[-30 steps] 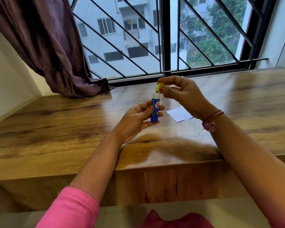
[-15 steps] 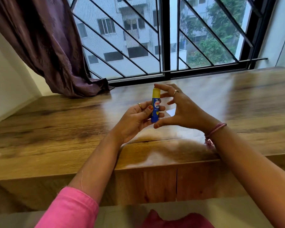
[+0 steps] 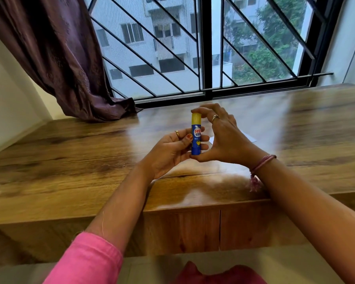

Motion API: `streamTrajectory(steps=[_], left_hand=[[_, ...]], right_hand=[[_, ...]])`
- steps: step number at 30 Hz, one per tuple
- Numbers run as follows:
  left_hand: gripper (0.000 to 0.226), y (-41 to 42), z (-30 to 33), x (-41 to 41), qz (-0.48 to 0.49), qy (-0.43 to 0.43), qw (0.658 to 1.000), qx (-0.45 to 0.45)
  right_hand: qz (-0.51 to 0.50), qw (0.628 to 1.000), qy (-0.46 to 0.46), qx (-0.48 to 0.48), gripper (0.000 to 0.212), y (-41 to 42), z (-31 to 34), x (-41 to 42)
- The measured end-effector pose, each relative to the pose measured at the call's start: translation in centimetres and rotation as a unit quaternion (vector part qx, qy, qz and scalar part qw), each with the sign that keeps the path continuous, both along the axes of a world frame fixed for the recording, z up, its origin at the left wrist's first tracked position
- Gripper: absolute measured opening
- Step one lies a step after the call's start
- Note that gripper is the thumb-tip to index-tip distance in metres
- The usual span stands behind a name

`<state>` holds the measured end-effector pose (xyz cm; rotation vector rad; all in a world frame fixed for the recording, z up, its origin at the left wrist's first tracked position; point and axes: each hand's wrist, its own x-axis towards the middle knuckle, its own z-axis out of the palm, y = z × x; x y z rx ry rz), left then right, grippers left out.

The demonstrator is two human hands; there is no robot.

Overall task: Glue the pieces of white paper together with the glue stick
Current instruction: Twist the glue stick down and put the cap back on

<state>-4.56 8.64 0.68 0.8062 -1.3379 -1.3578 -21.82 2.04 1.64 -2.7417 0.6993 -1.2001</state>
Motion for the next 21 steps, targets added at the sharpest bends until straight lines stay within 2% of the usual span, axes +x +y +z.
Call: streamTrajectory(steps=[10, 13, 18, 20, 21], left_hand=[[0.048, -0.1, -0.1, -0.2, 0.101, -0.075, 0.992, -0.008], [0.051, -0.2, -0.4, -0.3, 0.133, -0.110, 0.985, -0.019], [0.040, -0.6, -0.6, -0.2, 0.178, -0.105, 0.978, -0.024], [0.033, -0.9, -0.8, 0.0, 0.222, -0.106, 0.969, -0.025], [0.030, -1.0, -0.9, 0.1, 0.244, -0.109, 0.963, -0.022]], right_hand=[[-0.082, 0.993, 0.033, -0.076, 0.097, -0.1, 0.1, -0.1], [-0.057, 0.997, 0.040, -0.022, 0.100, -0.4, -0.3, 0.2], [-0.007, 0.995, 0.085, 0.058, 0.118, -0.8, -0.2, -0.6], [0.000, 0.992, 0.062, 0.106, 0.114, -0.8, -0.1, -1.2], [-0.011, 0.992, 0.048, 0.118, 0.103, -1.1, -0.1, -1.6]])
